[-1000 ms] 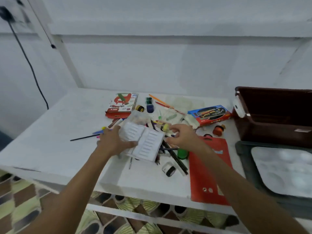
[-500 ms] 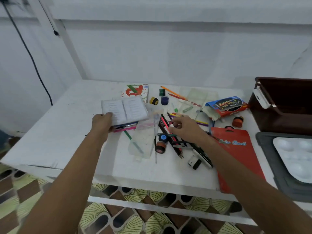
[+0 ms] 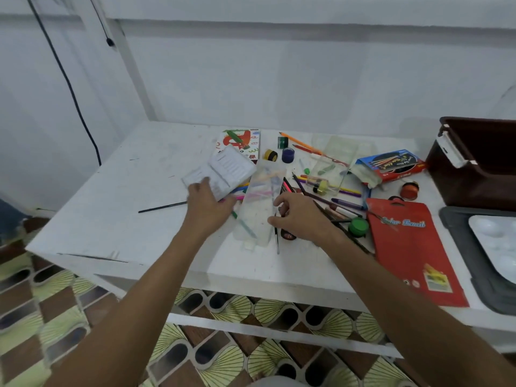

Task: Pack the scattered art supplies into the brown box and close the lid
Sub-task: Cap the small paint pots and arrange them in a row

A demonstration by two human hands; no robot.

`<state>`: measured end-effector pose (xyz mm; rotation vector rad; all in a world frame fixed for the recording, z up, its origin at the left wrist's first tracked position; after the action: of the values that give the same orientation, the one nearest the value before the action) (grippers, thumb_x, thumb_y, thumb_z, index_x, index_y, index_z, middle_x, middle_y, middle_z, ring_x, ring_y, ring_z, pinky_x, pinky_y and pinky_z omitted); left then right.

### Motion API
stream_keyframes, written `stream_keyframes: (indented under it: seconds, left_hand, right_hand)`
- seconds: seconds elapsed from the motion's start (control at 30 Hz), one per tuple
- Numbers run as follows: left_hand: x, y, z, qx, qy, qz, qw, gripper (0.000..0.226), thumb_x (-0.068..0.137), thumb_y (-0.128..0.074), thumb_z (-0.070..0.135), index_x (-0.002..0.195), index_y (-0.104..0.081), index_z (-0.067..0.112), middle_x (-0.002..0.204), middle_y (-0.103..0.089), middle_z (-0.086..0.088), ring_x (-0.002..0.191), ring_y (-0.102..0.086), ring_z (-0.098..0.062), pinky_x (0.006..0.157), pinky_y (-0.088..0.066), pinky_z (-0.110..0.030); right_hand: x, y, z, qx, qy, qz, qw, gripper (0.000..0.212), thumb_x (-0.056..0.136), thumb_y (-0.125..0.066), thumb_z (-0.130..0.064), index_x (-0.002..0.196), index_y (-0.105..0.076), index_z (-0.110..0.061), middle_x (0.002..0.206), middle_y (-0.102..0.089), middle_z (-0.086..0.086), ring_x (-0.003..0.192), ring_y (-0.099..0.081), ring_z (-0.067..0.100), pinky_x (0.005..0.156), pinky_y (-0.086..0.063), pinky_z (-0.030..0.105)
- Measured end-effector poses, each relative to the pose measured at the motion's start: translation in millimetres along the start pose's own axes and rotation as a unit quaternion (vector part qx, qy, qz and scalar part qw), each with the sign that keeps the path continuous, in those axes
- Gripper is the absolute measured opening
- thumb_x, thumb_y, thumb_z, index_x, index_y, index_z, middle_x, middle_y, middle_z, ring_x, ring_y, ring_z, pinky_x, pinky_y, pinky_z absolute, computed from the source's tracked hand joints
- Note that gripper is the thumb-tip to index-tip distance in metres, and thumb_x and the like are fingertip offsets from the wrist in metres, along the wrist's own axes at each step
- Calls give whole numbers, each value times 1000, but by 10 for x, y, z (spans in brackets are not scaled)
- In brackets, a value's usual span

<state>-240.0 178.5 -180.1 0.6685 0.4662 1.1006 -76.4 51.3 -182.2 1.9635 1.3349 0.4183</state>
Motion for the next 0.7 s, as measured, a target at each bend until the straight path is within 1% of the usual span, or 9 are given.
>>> stream_keyframes:
  seconds: [0.13,0.2,0.27,0.37,0.43,0.53,0.6,0.67,0.7]
  left_hand:
    - [-428,-218,95,77,-47,-180,980,106,61,-74,67,145,-24,27,142,-32,-7,133,-35,-25,107,-37,-43]
    - [-541,-330,109,120,-44,-199,972,116,57,-72,72,148,-14,28,144,-30,-7,134,-31,-27,105,-37,-42]
    - [-558,-403,113,136,-43,-175,974,116,58,-73,69,147,-13,27,140,-33,-9,131,-32,-29,101,-38,-41]
    - [-461,-409,97,107,-56,-116,986,101,61,-77,54,141,-27,20,129,-47,-9,121,-45,-29,95,-44,-40]
    - [-414,-309,163,39,-72,-69,994,83,66,-76,43,135,-39,18,124,-54,-3,114,-51,-22,86,-45,-32]
    - [-317,-69,313,-57,-42,-28,997,64,76,-70,40,132,-47,18,115,-53,6,101,-49,-10,75,-38,-19]
    - [-208,67,339,-109,-1,-32,994,57,76,-66,49,127,-56,24,120,-55,9,109,-52,-11,84,-41,-23]
    - [-108,217,338,-194,30,-49,979,39,69,-64,52,101,-71,30,117,-63,9,108,-59,-17,92,-50,-36]
    - [-72,297,328,-239,48,-56,968,30,70,-63,49,89,-73,29,112,-65,5,101,-63,-20,89,-54,-42]
  right_hand:
    - [-9,-58,-22,-5,2,4,1000,35,84,-68,-18,117,-59,-11,96,-62,2,81,-56,11,68,-47,20]
    - [0,-64,-44,-5,4,7,1000,37,85,-65,-15,121,-58,-10,101,-63,4,88,-58,13,75,-48,23]
    - [13,-64,-51,-2,3,12,1000,38,85,-63,-13,123,-57,-9,103,-64,4,91,-59,14,78,-48,22]
    - [32,-36,-35,22,-4,24,999,40,85,-64,-12,124,-57,-8,107,-63,6,92,-59,14,79,-48,21]
    - [31,10,-74,31,2,28,999,40,84,-65,-13,123,-58,-8,110,-63,6,91,-58,12,75,-45,17]
    - [60,114,-168,58,15,54,997,34,84,-65,-11,117,-61,-5,107,-65,7,91,-60,17,78,-49,25]
    - [121,198,-210,85,10,79,993,41,84,-66,-13,123,-58,-4,112,-64,8,97,-61,20,81,-50,28]
    - [193,311,-247,98,-4,106,989,51,85,-66,-20,132,-50,-8,124,-59,9,105,-58,19,82,-47,26]
    - [224,381,-279,107,-4,122,987,52,86,-65,-22,134,-49,-10,126,-56,8,107,-56,19,85,-45,27]
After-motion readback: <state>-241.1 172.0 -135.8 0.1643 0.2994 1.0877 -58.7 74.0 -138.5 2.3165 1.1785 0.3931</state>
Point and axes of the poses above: each hand's wrist, its own x-axis towards the middle knuckle, its own y-axis out of the back of the hand, z = x × y, the point moved 3 cm from there along x, towards the middle knuckle
